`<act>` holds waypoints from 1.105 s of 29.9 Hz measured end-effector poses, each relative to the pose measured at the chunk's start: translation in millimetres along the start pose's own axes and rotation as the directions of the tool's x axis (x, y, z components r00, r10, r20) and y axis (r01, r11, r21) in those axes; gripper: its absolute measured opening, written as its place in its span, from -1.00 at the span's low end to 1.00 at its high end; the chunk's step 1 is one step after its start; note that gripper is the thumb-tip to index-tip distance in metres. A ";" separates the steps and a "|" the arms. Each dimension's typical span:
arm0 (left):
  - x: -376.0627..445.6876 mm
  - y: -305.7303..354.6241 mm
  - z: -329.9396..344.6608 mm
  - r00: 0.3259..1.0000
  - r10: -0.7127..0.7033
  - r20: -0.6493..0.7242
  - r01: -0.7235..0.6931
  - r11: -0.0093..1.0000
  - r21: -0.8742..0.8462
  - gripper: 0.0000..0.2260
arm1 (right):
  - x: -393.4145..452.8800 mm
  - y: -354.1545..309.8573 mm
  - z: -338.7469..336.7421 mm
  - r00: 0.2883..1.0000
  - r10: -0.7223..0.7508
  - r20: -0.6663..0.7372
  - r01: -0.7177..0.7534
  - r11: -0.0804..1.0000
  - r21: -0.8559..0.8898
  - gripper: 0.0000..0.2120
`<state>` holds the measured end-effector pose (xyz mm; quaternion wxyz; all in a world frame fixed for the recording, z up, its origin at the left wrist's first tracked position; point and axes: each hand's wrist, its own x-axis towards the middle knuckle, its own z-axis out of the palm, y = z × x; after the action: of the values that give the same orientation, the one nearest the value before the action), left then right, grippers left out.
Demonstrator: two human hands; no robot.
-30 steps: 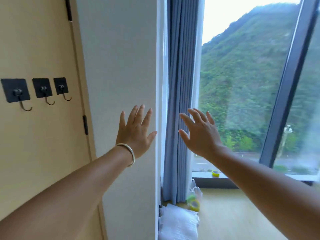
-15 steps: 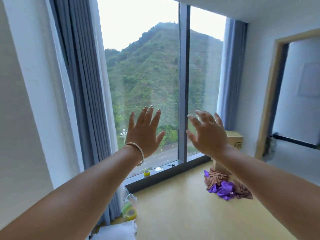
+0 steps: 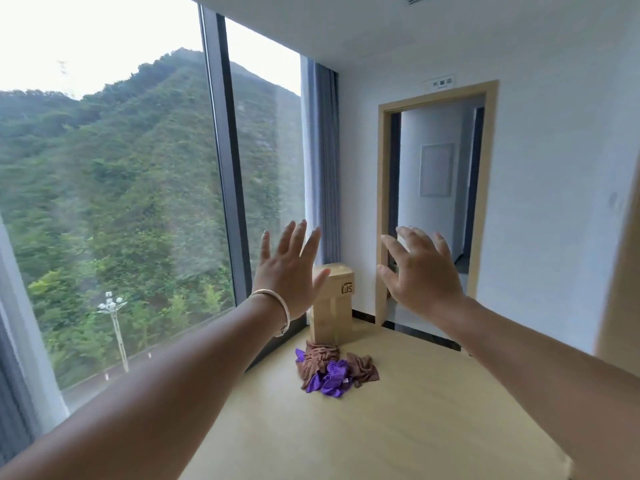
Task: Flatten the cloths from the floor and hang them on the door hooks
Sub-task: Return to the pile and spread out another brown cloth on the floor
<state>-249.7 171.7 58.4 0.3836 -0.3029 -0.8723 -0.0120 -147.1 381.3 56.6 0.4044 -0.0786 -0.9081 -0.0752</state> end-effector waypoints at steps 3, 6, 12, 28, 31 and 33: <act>23.2 37.7 22.0 0.998 0.056 0.009 -0.055 0.997 -0.055 -0.35 | -7.2 40.5 2.5 0.998 0.058 0.023 -0.057 0.997 -0.053 -0.52; 42.1 71.8 44.7 0.995 0.098 0.014 -0.096 0.990 -0.100 -0.35 | -13.6 78.0 6.9 0.993 0.106 0.054 -0.099 0.988 -0.115 -0.51; 78.2 133.4 92.5 0.982 0.190 0.006 -0.185 0.965 -0.183 -0.36 | -23.0 143.0 26.1 0.970 0.217 0.111 -0.190 0.959 -0.208 -0.50; 272.1 239.0 248.6 0.934 0.339 -0.114 -0.358 0.890 -0.283 -0.35 | 57.9 296.2 133.6 0.894 0.435 0.111 -0.346 0.826 -0.446 -0.50; 308.5 248.3 275.8 0.928 0.344 -0.141 -0.371 0.883 -0.289 -0.35 | 75.3 317.0 157.6 0.885 0.457 0.091 -0.372 0.810 -0.454 -0.50; 328.1 255.4 292.7 0.927 0.346 -0.144 -0.374 0.879 -0.295 -0.35 | 81.7 329.6 173.6 0.874 0.473 0.107 -0.378 0.803 -0.462 -0.50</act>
<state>-477.6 624.7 19.9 0.3633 -0.5165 -0.7697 -0.0936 -259.4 744.6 26.8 0.2819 -0.3757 -0.8664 -0.1696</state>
